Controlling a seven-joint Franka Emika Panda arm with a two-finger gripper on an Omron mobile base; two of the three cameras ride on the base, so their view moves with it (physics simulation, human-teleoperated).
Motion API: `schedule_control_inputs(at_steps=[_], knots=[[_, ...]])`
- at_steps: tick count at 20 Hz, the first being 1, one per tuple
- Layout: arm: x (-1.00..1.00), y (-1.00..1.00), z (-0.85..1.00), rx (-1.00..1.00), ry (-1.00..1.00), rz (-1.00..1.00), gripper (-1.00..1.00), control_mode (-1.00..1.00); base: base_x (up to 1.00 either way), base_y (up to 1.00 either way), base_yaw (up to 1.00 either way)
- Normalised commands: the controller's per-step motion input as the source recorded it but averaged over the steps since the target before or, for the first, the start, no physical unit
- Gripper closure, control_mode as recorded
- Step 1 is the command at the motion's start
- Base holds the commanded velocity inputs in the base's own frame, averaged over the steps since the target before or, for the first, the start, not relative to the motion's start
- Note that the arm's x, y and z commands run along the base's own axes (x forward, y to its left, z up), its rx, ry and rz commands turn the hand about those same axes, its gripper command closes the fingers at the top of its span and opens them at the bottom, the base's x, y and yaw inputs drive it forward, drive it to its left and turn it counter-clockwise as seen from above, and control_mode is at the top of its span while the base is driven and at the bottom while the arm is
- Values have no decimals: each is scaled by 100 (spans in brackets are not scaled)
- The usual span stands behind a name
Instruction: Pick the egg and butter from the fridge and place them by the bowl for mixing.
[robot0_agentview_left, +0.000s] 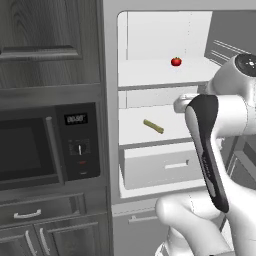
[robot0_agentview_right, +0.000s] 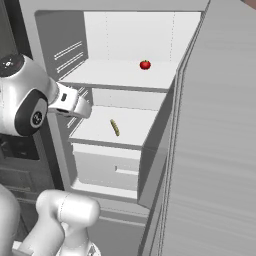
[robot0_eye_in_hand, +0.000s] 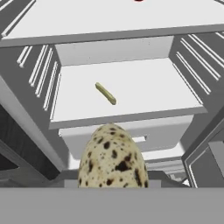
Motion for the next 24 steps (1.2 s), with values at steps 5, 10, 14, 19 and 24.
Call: schedule_control_inputs(at_steps=[5,10,14,19,24], knots=[[-1,0,0,0,0,4,100,-100,0,0,0],[-4,0,-8,0,0,4,100,-100,0,0,0],[0,0,0,0,0,0,100,100,-76,14,0],[0,0,0,0,0,0,100,100,-100,41,7],[0,0,0,0,0,0,100,100,-69,90,61]])
